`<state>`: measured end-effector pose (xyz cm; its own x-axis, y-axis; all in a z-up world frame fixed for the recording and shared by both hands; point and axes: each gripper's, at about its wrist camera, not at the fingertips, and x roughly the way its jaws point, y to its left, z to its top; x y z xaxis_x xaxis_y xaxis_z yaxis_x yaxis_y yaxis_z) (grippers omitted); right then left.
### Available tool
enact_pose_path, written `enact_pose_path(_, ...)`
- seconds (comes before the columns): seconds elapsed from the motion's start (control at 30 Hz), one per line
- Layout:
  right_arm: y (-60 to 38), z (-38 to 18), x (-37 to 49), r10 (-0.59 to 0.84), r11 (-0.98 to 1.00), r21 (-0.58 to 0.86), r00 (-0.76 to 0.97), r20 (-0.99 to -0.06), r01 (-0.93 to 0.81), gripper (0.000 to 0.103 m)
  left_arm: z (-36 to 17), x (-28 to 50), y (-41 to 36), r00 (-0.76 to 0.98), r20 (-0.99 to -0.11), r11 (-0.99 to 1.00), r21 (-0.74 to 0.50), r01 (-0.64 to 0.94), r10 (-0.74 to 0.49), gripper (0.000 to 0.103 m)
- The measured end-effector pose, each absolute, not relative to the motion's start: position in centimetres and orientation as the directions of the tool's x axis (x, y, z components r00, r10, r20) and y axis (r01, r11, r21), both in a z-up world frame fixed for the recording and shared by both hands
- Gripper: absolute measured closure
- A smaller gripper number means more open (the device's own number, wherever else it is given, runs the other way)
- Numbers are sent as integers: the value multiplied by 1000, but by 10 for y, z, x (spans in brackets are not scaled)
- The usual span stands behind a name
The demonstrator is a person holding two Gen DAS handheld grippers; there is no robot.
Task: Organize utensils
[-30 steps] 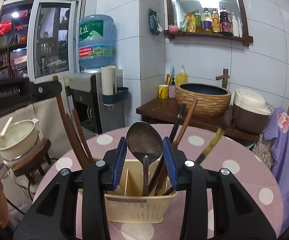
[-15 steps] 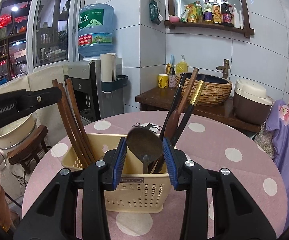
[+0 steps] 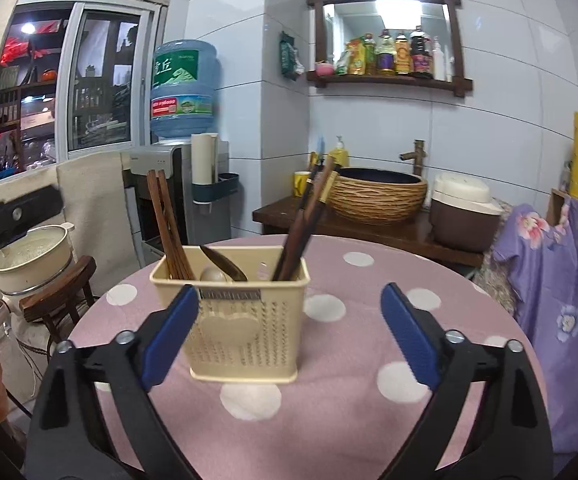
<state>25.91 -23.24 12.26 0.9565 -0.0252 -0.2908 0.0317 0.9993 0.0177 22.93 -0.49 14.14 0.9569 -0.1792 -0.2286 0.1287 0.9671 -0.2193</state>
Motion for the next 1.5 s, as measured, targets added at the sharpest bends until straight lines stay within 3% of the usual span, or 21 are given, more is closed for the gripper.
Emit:
enact_pose_path(0.23,-229,76,174,-115,985,96,965,-235,140,6,85,153,-3,963,-243,979,-193,69,-116,6)
enact_pose_path(0.37,-217,44,129,-185,976,67,952,-243,207,6,49,110,-4,954,-288,982,-183,35,-88,6)
enact_pose_path(0.53,-197,21,76,-148,989,-3,961,-233,151,6,24,65,-6,943,-320,988,-147,49,-94,6)
enact_pose_path(0.7,-186,3,32,-168,985,-18,955,-243,169,6,12,33,-5,944,-313,993,-93,75,-101,6)
enact_pose_path(1.17,-171,10,-36,-234,972,-44,958,-164,230,6,15,-18,22,976,-210,991,-126,35,-61,6)
enact_pose_path(1.5,-178,8,-41,-227,974,-26,959,-170,226,6,12,-19,22,973,-224,992,-123,35,-62,6)
